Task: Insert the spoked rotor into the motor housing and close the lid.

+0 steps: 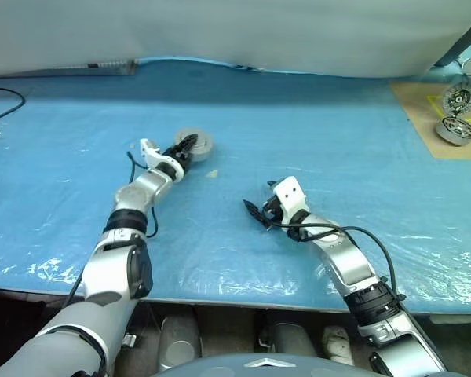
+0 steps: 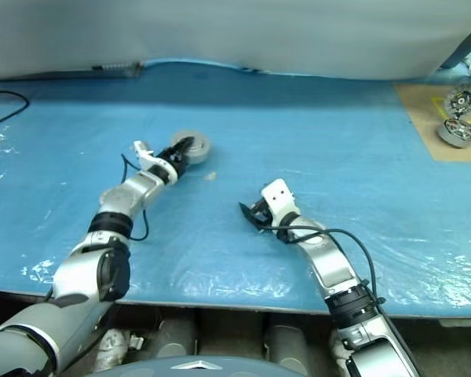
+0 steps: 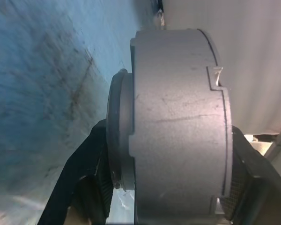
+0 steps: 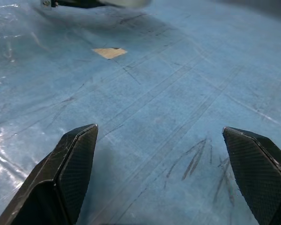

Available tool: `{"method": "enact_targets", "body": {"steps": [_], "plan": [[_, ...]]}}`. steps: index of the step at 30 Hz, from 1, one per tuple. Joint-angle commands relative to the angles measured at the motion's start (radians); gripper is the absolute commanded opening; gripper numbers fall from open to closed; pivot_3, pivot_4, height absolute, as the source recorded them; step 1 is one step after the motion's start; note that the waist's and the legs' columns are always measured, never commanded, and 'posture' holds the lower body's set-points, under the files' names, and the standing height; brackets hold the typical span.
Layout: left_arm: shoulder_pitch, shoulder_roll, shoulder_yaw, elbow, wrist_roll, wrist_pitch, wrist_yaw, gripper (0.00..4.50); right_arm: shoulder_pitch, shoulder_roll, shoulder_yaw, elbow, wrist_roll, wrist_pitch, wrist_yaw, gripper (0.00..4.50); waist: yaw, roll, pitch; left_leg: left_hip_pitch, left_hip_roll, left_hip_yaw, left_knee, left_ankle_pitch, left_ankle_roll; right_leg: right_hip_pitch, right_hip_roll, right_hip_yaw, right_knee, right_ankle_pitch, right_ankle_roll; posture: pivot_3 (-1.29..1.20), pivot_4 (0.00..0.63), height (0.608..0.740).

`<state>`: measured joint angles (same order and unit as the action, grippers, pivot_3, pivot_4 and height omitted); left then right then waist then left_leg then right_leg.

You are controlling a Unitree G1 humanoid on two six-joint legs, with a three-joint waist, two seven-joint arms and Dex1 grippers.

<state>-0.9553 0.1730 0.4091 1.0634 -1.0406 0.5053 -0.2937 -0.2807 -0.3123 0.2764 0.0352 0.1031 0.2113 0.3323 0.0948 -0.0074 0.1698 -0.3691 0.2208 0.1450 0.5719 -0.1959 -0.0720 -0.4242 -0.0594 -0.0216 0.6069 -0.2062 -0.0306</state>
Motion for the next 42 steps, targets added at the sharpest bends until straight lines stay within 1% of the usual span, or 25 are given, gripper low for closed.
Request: {"method": "enact_targets", "body": {"steps": [1, 6, 9, 10, 13, 14, 15, 16, 17, 19, 22, 23, 25, 26, 28, 30, 31, 33, 35, 38, 39, 42], "plan": [[-0.093, -0.018, 0.026, 0.097, 0.085, -0.087, -0.042, 2.4, -0.009, 0.02, -0.024, 0.009, -0.041, -0.077, -0.012, 4.5, -0.002, 0.0, 0.0, 0.0, 0.0, 0.0, 0.0, 0.0, 0.0, 0.0, 0.0, 0.0, 0.0, 0.0, 0.0, 0.0, 0.15, 0.74], [-0.136, -0.044, 0.059, 0.184, 0.174, -0.155, -0.015, 2.4, -0.006, 0.049, -0.019, 0.021, -0.071, -0.094, -0.003, 4.5, -0.005, -0.001, 0.001, 0.0, 0.0, 0.0, 0.0, 0.0, 0.0, 0.0, 0.0, 0.0, 0.0, 0.001, -0.001, 0.0, 0.15, 0.74], [-0.126, -0.051, 0.074, 0.202, 0.219, -0.161, 0.018, 2.4, -0.006, 0.062, -0.016, 0.022, -0.09, -0.091, -0.001, 4.5, -0.004, -0.001, 0.001, 0.001, 0.0, -0.001, 0.0, 0.0, 0.0, 0.0, 0.0, 0.0, 0.0, 0.001, -0.002, 0.0, 0.15, 0.74], [-0.119, -0.049, 0.079, 0.2, 0.231, -0.154, 0.022, 3.12, -0.006, 0.065, -0.019, 0.022, -0.093, -0.089, 0.001, 4.5, -0.004, -0.001, 0.001, 0.001, 0.0, -0.001, 0.001, 0.0, 0.0, 0.001, 0.0, 0.0, 0.001, 0.001, -0.002, 0.0, 0.15, 0.74], [-0.087, -0.035, 0.088, 0.182, 0.258, -0.117, 0.015, 4.07, -0.005, 0.076, -0.03, 0.018, -0.092, -0.077, 0.003, 4.5, -0.004, -0.001, 0.001, 0.002, 0.0, -0.001, 0.001, 0.0, 0.0, 0.004, 0.0, 0.0, 0.001, 0.002, -0.003, 0.0, 0.15, 0.74], [-0.069, -0.026, 0.086, 0.167, 0.267, -0.092, 0.009, 4.36, -0.004, 0.08, -0.034, 0.014, -0.089, -0.07, 0.006, 4.5, -0.005, -0.001, 0.001, 0.004, 0.001, 0.0, 0.001, 0.0, 0.0, 0.006, 0.0, 0.0, 0.001, 0.001, -0.004, 0.0, 0.15, 0.74], [-0.047, -0.016, 0.083, 0.148, 0.275, -0.061, -0.002, 4.46, -0.003, 0.083, -0.036, 0.01, -0.086, -0.065, 0.01, 4.5, -0.007, -0.001, 0.001, 0.005, 0.001, 0.0, 0.001, 0.0, 0.0, 0.007, 0.0, 0.0, 0.001, -0.001, -0.008, 0.0, 0.15, 0.74], [-0.021, -0.005, 0.076, 0.117, 0.284, -0.024, -0.011, 4.46, -0.001, 0.085, -0.038, 0.006, -0.084, -0.06, 0.014, 4.5, -0.011, -0.001, 0.001, 0.007, 0.001, 0.001, 0.001, 0.0, 0.0, 0.007, 0.0, 0.001, 0.001, -0.001, -0.008, 0.0, 0.15, 0.74], [0.007, 0.006, 0.068, 0.079, 0.291, 0.017, -0.019, 4.46, 0.002, 0.089, -0.041, 0.0, -0.08, -0.054, 0.018, 4.5, -0.015, -0.001, 0.001, 0.008, 0.001, 0.001, 0.001, 0.0, 0.0, 0.008, 0.0, 0.001, 0.001, -0.001, -0.009, 0.0, 0.15, 0.74], [0.096, 0.031, 0.033, -0.053, 0.304, 0.125, -0.031, 4.46, 0.011, 0.099, -0.052, -0.014, -0.062, -0.032, 0.028, 4.5, -0.024, -0.001, 0.0, 0.01, 0.002, 0.002, 0.0, 0.0, 0.001, 0.01, 0.0, 0.001, 0.001, -0.001, -0.01, 0.0, 0.15, 0.74], [0.279, 0.068, -0.029, -0.358, 0.298, 0.293, -0.032, 4.46, 0.026, 0.112, -0.068, -0.035, -0.035, -0.001, 0.044, 4.5, -0.038, 0.0, 0.0, 0.015, 0.003, 0.004, -0.002, 0.0, 0.001, 0.012, 0.0, 0.001, 0.001, -0.003, -0.012, 0.0, 0.15, 0.74], [0.337, 0.083, -0.056, -0.456, 0.305, 0.326, -0.034, 4.46, 0.031, 0.115, -0.074, -0.041, -0.028, 0.009, 0.048, 4.5, -0.04, 0.0, 0.0, 0.019, 0.003, 0.004, -0.004, 0.0, 0.001, 0.015, 0.0, 0.0, 0.001, -0.004, -0.014, 0.0, 0.15, 0.74], [0.47, 0.115, -0.097, -0.681, 0.306, 0.364, -0.05, 4.46, 0.042, 0.122, -0.087, -0.053, -0.01, 0.03, 0.058, 4.5, -0.047, 0.002, -0.001, 0.021, 0.004, 0.004, -0.006, 0.0, 0.001, 0.016, 0.0, 0.0, 0.0, -0.005, -0.015, 0.0, 0.15, 0.74], [0.542, 0.145, -0.14, -0.798, 0.329, 0.353, -0.075, 4.46, 0.051, 0.122, -0.092, -0.063, 0.004, 0.048, 0.072, 4.5, -0.051, 0.002, -0.002, 0.021, 0.004, 0.004, -0.006, 0.0, 0.001, 0.017, 0.0, 0.0, 0.0, -0.005, -0.015, 0.0, 0.15, 0.74], [0.644, 0.19, -0.214, -0.968, 0.383, 0.297, -0.113, 4.46, 0.064, 0.115, -0.096, -0.078, 0.026, 0.064, 0.104, 4.5, -0.053, 0.003, -0.002, 0.021, 0.004, 0.004, -0.008, 0.0, 0.001, 0.016, 0.0, -0.001, -0.001, -0.006, -0.015, 0.0, 0.15, 0.74], [0.711, 0.2, -0.249, -1.073, 0.434, 0.204, -0.128, 4.46, 0.072, 0.111, -0.1, -0.086, 0.027, 0.06, 0.114, 4.5, -0.051, 0.003, -0.002, 0.021, 0.004, 0.004, -0.009, -0.001, 0.001, 0.016, 0.0, -0.001, -0.001, -0.007, -0.014, 0.0, 0.15, 0.74], [0.737, 0.197, -0.26, -1.11, 0.466, 0.139, -0.133, 4.46, 0.075, 0.112, -0.104, -0.088, 0.028, 0.056, 0.114, 4.5, -0.051, 0.003, -0.001, 0.02, 0.004, 0.004, -0.009, -0.001, 0.001, 0.016, 0.0, -0.001, -0.001, -0.007, -0.014, 0.0, 0.15, 0.74], [0.794, 0.186, -0.291, -1.178, 0.567, -0.064, -0.152, 4.46, 0.082, 0.114, -0.111, -0.095, 0.015, 0.026, 0.097, 4.5, -0.05, 0.003, -0.001, 0.02, 0.004, 0.004, -0.008, -0.001, 0.001, 0.015, 0.0, -0.001, -0.002, -0.007, -0.013, 0.0, 0.15, 0.74], [0.828, 0.173, -0.32, -1.197, 0.659, -0.205, -0.138, 4.46, 0.093, 0.112, -0.115, -0.105, -0.009, -0.029, 0.076, 4.5, -0.047, 0.002, -0.001, 0.019, 0.004, 0.004, -0.008, -0.001, 0.001, 0.014, 0.0, -0.001, -0.002, -0.01, -0.008, 0.0, 0.15, 0.74], [0.864, 0.148, -0.355, -1.177, 0.758, -0.351, -0.116, 4.46, 0.124, 0.119, -0.122, -0.12, -0.03, -0.1, 0.046, 4.5, -0.046, 0.002, -0.001, 0.016, 0.004, 0.004, -0.009, -0.001, 0.001, 0.009, 0.0, -0.001, -0.002, -0.01, -0.009, 0.0, 0.15, 0.74], [0.875, 0.142, -0.365, -1.167, 0.785, -0.396, -0.115, 4.46, 0.138, 0.123, -0.125, -0.123, -0.03, -0.113, 0.039, 4.5, -0.047, 0.002, -0.001, 0.016, 0.003, 0.004, -0.009, -0.001, 0.001, 0.009, 0.0, -0.001, -0.002, -0.008, -0.012, 0.0, 0.15, 0.74], [0.89, 0.11, -0.364, -1.154, 0.809, -0.458, -0.098, 4.46, 0.167, 0.126, -0.126, -0.125, -0.029, -0.137, 0.034, 4.5, -0.05, 0.002, -0.001, 0.014, 0.003, 0.004, -0.011, -0.001, 0.001, 0.006, 0.001, 0.0, -0.002, -0.009, -0.012, 0.0, 0.15, 0.74]]}}
